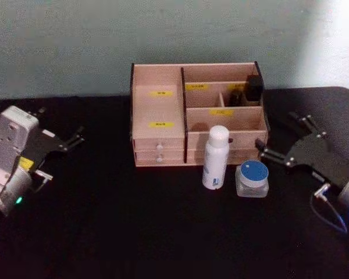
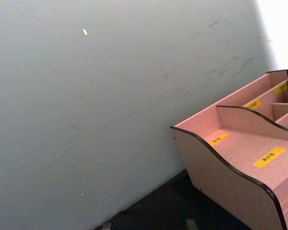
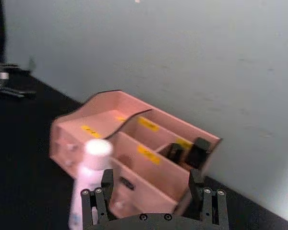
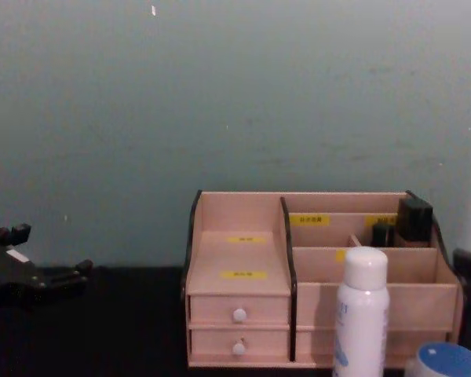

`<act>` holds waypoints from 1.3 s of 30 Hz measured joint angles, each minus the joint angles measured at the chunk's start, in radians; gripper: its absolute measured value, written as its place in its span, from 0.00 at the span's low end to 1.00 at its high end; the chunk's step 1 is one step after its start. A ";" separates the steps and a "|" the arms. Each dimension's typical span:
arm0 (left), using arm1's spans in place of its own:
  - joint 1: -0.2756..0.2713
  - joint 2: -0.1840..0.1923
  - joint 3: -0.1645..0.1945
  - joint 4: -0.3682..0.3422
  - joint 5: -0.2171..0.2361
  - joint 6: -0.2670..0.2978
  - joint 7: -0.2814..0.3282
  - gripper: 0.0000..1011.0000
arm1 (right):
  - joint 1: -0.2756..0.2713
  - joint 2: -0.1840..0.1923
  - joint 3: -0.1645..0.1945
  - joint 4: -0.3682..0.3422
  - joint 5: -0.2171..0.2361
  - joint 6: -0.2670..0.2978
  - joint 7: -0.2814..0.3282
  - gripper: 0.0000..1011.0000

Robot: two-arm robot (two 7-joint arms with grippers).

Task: Pick up the facial cleanser and watermelon frost from the table and place them into the tiered storage box.

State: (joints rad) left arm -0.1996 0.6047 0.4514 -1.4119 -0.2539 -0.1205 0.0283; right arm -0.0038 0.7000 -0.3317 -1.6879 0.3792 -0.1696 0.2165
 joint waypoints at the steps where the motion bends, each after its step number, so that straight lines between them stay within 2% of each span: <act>1: 0.000 0.000 0.000 0.000 0.000 0.000 0.000 0.99 | -0.003 0.001 -0.001 -0.004 0.001 0.001 0.009 0.99; 10: 0.000 0.000 0.000 0.000 0.000 0.000 0.000 0.99 | -0.005 -0.007 -0.032 -0.009 0.011 0.030 0.099 0.99; 17: 0.000 0.000 0.000 0.000 0.000 0.000 0.000 0.99 | 0.038 -0.054 -0.059 0.048 0.023 0.069 0.164 0.99; 29: 0.000 0.000 0.000 0.000 0.000 0.000 0.000 0.99 | 0.099 -0.123 -0.083 0.148 -0.004 0.087 0.217 0.99; 39: 0.000 0.000 0.000 0.000 0.000 0.000 0.000 0.99 | 0.141 -0.178 -0.083 0.222 -0.015 0.095 0.240 0.99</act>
State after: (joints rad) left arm -0.1995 0.6047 0.4514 -1.4120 -0.2539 -0.1205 0.0283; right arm 0.1368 0.5219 -0.4146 -1.4661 0.3638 -0.0747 0.4560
